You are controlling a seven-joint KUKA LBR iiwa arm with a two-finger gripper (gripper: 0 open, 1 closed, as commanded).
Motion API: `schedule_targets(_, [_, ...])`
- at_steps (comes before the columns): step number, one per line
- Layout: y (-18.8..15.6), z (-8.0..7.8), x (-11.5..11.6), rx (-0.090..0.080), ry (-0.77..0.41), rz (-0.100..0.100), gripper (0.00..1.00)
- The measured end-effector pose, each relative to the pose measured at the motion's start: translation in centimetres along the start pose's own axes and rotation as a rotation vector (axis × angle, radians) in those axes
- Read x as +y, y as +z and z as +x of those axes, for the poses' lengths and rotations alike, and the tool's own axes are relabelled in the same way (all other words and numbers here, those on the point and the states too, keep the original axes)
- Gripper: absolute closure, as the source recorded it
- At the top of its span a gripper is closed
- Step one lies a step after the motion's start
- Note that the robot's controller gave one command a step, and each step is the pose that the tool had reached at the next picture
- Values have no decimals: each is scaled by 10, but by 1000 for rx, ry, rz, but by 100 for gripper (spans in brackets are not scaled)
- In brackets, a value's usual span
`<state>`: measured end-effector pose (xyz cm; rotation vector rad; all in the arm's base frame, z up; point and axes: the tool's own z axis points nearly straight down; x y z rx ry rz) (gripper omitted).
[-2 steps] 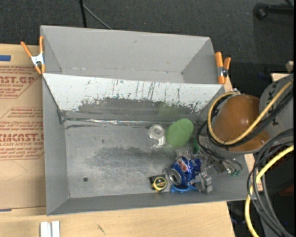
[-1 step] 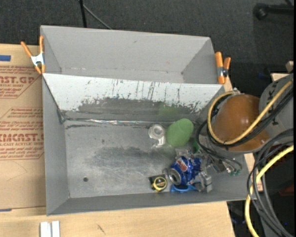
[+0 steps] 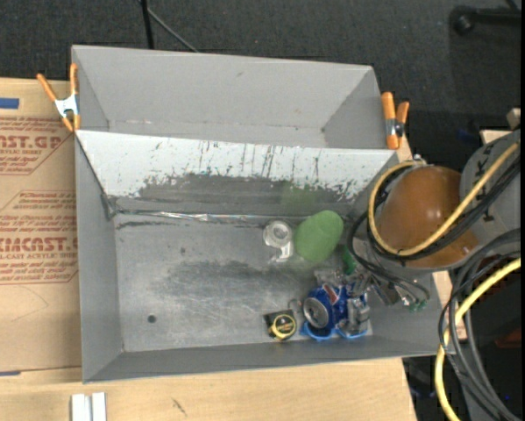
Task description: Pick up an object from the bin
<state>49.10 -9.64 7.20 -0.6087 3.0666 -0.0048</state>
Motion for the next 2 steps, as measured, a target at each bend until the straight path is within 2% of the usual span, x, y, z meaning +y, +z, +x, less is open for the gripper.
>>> schedule_targets(1, [-102,-4,-1,7,1,-1,100])
schedule_targets(2, [-129,-6,-1,10,2,-4,100])
